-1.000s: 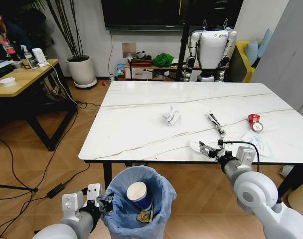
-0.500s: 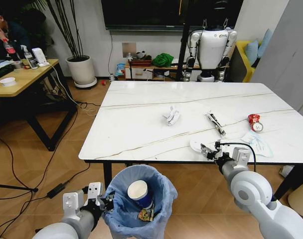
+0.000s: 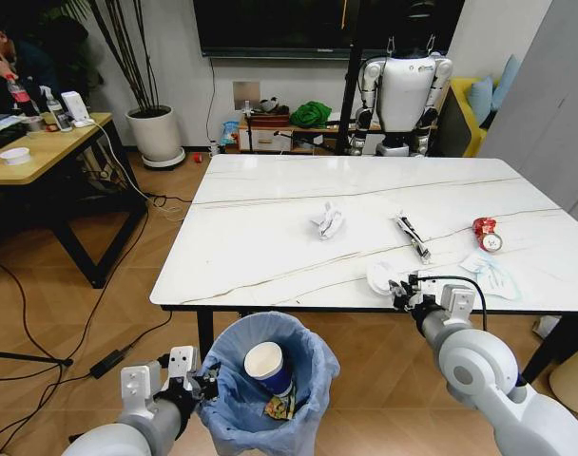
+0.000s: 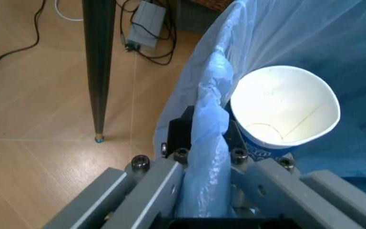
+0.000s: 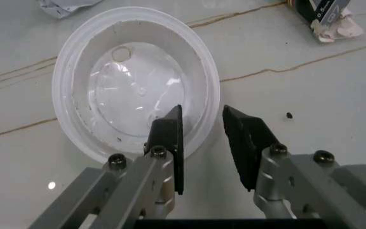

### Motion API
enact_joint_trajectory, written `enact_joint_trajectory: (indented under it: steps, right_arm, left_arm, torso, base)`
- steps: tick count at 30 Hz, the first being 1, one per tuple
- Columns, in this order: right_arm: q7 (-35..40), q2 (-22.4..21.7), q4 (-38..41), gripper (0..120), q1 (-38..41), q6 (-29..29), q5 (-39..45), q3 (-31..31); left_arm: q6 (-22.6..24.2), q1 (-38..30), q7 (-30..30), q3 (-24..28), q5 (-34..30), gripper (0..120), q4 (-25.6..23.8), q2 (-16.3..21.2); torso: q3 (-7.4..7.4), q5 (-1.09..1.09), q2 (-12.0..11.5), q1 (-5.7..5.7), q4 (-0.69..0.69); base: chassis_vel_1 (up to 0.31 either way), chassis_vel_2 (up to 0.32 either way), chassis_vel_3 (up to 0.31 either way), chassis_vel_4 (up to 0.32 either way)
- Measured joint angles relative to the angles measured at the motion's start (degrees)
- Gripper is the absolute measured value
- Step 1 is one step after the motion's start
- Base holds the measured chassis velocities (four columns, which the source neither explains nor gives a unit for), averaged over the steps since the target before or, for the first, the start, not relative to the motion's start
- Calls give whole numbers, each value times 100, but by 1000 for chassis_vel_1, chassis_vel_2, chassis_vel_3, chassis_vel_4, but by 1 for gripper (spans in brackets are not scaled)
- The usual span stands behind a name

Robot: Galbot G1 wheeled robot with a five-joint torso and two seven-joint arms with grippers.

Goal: Pick up the trash bin and place the trash from the table into it.

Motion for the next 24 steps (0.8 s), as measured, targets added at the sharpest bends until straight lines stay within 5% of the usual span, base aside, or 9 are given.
enact_joint_trajectory:
  steps: [9,24]
  right_arm:
    - [-22,-15,-31,0,2,33,-27,4]
    - [-63,-11,135,0,-95,104,-126,150]
  left_arm:
    - [0,-26,1,5,0,0,0,4]
    - [0,7,15,-4,36,0,0,-1]
  torso:
    - [0,0,0,0,0]
    - [0,0,0,0,0]
  base:
    - [0,0,0,0]
    - [0,0,0,0]
